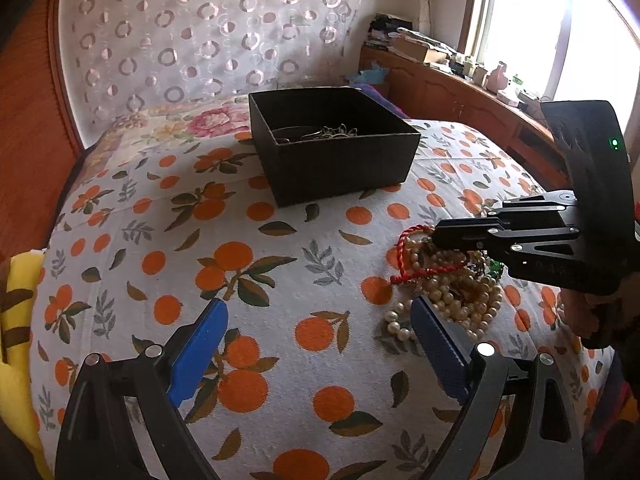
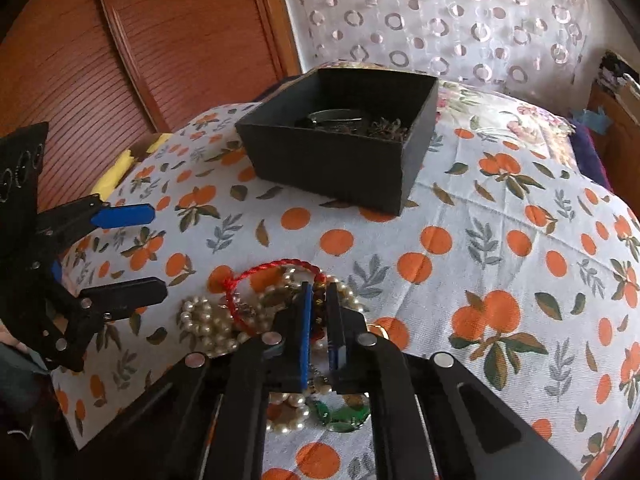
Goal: Organize jewelry
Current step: 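Reach the right tool to the pearls and red string and grasp them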
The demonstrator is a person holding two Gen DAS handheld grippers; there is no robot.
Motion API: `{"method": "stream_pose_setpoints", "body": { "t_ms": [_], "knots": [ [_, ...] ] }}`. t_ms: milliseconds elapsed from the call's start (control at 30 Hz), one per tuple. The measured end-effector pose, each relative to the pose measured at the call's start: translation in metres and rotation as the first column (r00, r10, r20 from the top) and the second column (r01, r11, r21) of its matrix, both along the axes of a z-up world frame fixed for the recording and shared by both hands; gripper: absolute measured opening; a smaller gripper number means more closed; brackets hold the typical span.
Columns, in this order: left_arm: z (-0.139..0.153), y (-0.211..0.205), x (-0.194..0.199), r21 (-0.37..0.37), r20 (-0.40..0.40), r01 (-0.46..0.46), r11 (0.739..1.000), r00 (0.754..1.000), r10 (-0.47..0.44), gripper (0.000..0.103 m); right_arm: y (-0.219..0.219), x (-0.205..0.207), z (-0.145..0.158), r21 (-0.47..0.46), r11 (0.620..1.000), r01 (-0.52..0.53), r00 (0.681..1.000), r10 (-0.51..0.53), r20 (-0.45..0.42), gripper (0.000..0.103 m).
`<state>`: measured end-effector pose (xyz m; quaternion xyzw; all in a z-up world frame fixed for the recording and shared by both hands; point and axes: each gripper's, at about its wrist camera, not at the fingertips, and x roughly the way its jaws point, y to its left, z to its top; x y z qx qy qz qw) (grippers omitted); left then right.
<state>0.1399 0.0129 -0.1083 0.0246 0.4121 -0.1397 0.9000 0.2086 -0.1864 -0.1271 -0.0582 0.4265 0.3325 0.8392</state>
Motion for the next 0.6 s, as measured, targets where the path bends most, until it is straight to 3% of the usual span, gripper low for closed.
{"method": "stream_pose_setpoints", "body": {
  "t_ms": [300,600],
  "knots": [
    [-0.003,-0.013,-0.002,-0.017,-0.017,0.026,1.000,1.000,-0.026,0.089,-0.044,-0.019,0.039,0.064,0.996,0.067,0.991,-0.074,0.115,0.008],
    [-0.002,-0.044,0.006,-0.044,-0.020,0.088,0.995,0.996,-0.089,0.089,-0.089,-0.031,0.039,0.056,0.986,0.156,0.977,-0.162,0.136,0.008]
  ]
}}
